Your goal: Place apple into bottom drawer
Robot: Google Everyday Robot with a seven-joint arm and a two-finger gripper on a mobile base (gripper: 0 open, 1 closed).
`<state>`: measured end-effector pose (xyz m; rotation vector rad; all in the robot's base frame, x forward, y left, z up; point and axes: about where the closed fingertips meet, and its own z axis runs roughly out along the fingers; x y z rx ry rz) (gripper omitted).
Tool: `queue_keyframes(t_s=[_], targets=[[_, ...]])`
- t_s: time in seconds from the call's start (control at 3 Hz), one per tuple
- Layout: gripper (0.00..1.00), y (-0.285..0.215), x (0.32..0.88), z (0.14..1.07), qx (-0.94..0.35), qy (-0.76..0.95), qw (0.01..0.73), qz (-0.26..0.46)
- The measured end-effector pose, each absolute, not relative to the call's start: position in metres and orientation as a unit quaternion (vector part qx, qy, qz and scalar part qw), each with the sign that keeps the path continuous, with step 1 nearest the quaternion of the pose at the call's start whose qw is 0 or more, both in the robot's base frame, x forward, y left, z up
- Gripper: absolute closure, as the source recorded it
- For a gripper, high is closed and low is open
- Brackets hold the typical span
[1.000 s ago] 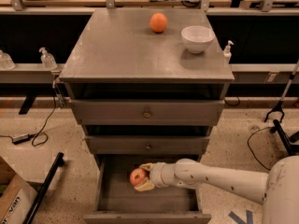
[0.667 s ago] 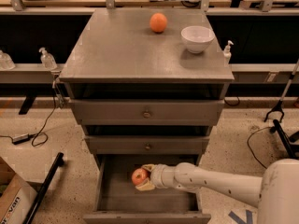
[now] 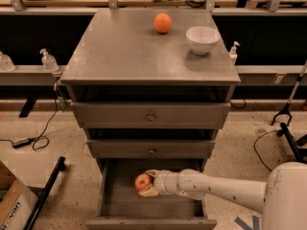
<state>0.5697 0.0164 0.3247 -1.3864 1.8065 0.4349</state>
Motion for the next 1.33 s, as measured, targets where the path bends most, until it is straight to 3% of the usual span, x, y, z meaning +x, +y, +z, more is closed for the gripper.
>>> queue_keyframes(t_s=[1.33], targets=[[1.0,0.007,0.576,0.223,-0.491,0.74,0.396,0.232]])
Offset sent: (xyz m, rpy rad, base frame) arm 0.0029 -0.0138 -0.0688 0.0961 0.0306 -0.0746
